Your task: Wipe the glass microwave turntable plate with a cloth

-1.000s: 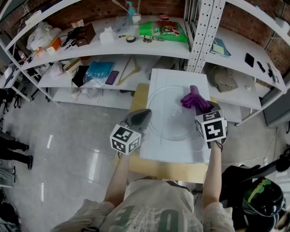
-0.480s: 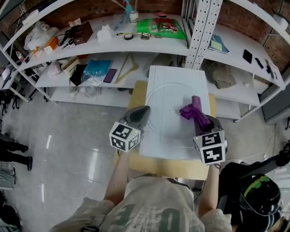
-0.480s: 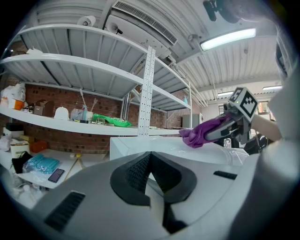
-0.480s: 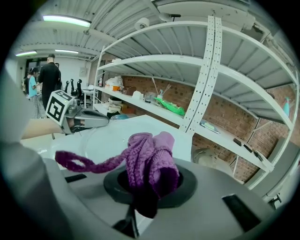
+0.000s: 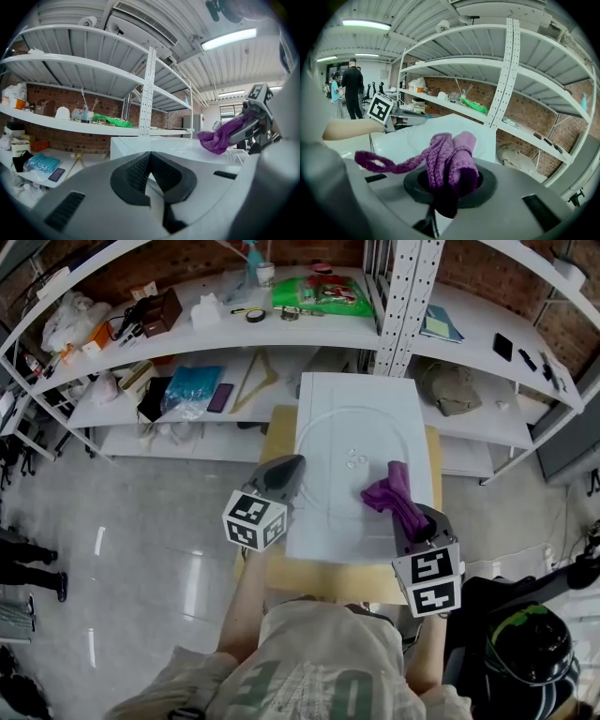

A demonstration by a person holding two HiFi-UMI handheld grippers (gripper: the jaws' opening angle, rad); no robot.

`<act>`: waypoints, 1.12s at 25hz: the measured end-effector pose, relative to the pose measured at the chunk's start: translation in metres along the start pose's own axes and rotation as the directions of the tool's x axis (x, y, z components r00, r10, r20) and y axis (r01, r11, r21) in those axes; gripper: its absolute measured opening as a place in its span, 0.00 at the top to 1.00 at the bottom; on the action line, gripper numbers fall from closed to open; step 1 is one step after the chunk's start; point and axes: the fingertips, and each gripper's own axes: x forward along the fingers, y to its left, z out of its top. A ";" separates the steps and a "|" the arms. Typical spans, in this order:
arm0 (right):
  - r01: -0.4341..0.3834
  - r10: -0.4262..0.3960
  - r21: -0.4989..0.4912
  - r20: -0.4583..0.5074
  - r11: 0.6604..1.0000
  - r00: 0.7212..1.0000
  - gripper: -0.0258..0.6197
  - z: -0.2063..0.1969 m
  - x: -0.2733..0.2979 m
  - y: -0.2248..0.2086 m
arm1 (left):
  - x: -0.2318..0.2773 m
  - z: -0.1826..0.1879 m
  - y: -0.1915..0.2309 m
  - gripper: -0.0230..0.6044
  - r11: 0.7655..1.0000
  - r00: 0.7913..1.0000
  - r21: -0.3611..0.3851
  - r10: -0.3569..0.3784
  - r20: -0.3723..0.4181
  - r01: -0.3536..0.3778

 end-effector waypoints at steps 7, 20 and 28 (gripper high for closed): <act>0.044 -0.046 0.031 0.050 0.999 0.998 0.88 0.008 -0.006 -0.006 | 0.001 0.001 0.000 0.97 1.000 1.000 -0.008 -0.001 0.010 0.001; 0.016 -0.156 0.337 0.394 0.942 0.906 0.88 0.056 -0.031 -0.013 | -0.044 0.089 -0.015 0.97 0.993 0.967 0.093 0.051 0.250 -0.076; -0.087 -0.146 0.432 0.476 0.898 0.867 0.88 0.044 -0.036 0.010 | -0.074 0.074 -0.044 0.97 0.986 0.974 0.145 0.042 0.225 -0.076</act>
